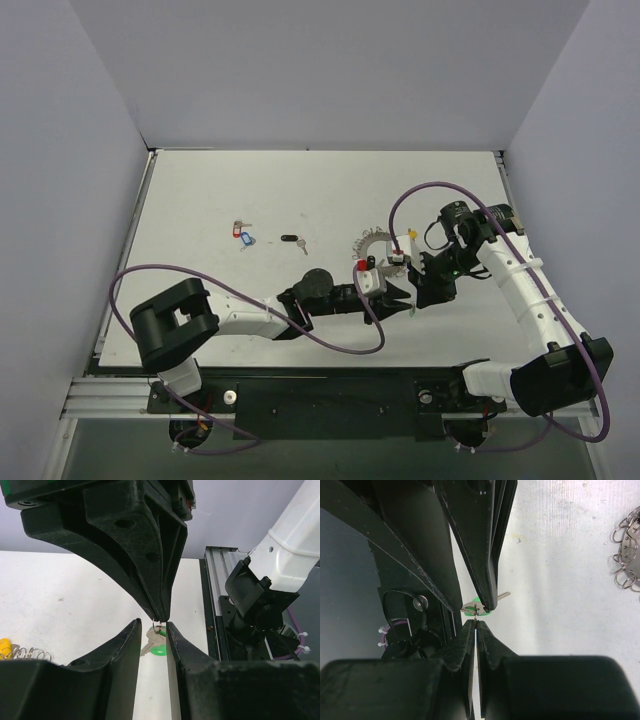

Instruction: Put the keys on the keyring

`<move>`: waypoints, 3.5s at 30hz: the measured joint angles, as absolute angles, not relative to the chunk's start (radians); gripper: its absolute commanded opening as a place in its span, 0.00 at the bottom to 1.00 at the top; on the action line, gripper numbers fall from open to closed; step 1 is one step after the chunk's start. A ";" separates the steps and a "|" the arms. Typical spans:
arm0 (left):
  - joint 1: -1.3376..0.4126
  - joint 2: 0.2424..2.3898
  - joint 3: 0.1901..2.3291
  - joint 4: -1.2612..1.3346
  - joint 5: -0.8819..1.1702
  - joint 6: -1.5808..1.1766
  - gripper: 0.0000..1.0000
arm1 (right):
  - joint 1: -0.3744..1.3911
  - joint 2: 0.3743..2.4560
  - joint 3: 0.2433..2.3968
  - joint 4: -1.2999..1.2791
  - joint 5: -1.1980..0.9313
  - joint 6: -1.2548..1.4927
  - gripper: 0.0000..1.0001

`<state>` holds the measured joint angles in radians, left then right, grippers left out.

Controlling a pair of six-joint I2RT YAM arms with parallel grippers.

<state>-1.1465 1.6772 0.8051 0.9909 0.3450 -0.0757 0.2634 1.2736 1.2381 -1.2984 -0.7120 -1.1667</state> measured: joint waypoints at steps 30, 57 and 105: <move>-1.148 1.703 0.846 0.967 0.389 -0.081 0.00 | 0.263 1.273 1.238 -1.313 -0.722 -1.167 0.00; -1.131 1.639 0.680 1.255 0.241 -0.310 0.00 | 0.071 1.155 1.183 -1.306 -0.949 -1.472 0.45; -1.119 1.431 0.626 1.046 0.216 -0.218 0.73 | 0.183 1.275 1.279 -1.308 -0.922 -1.442 0.00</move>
